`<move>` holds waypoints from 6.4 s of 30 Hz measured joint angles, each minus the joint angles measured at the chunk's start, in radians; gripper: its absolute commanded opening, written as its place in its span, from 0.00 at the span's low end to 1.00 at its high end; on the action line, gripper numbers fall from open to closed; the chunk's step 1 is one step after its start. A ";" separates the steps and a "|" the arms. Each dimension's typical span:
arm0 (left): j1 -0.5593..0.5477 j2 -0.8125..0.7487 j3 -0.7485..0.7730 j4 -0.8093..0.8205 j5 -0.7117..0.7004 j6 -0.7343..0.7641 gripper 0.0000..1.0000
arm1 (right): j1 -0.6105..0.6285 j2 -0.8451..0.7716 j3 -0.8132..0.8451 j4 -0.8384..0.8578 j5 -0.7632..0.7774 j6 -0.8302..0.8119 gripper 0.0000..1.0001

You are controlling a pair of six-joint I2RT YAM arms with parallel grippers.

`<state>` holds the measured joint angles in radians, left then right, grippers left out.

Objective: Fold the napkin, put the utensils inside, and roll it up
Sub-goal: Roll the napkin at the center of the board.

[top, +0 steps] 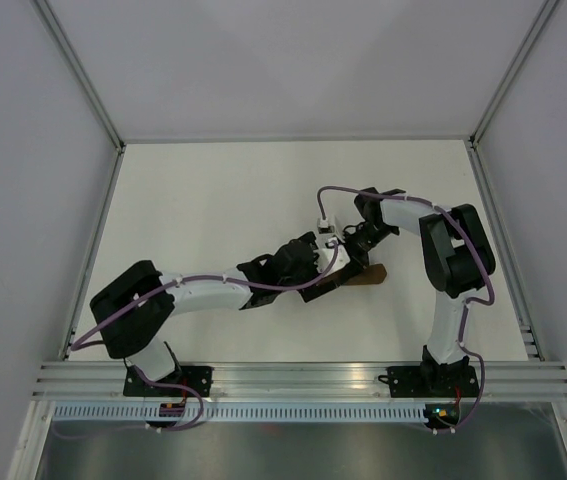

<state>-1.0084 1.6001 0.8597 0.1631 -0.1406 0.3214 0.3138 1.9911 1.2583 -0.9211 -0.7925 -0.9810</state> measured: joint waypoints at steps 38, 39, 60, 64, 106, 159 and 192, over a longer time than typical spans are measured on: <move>-0.023 0.305 0.225 -0.094 0.168 0.163 0.02 | -0.018 0.045 0.045 -0.052 -0.039 0.024 0.41; -0.017 0.305 0.231 -0.103 0.185 0.163 0.02 | -0.021 0.040 0.040 -0.050 -0.040 0.031 0.42; 0.056 0.363 0.343 -0.209 0.427 0.105 0.02 | -0.210 -0.359 -0.235 0.580 0.089 0.558 0.58; 0.103 0.394 0.396 -0.265 0.536 0.064 0.02 | -0.321 -0.396 -0.236 0.591 0.061 0.588 0.58; 0.231 0.700 0.828 -0.744 1.001 -0.088 0.13 | 0.303 -0.811 -0.886 0.954 0.602 0.092 0.37; 0.286 -0.313 -0.152 0.143 0.083 -0.325 0.70 | 0.050 -0.134 -0.072 0.111 0.177 -0.019 0.05; -0.093 0.237 0.052 0.109 -0.050 0.202 0.66 | 0.014 0.072 0.165 -0.146 0.110 -0.017 0.04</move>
<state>-1.1015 1.8370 0.9119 0.2726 -0.1902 0.5236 0.3279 2.0632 1.4235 -1.0668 -0.6823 -0.9977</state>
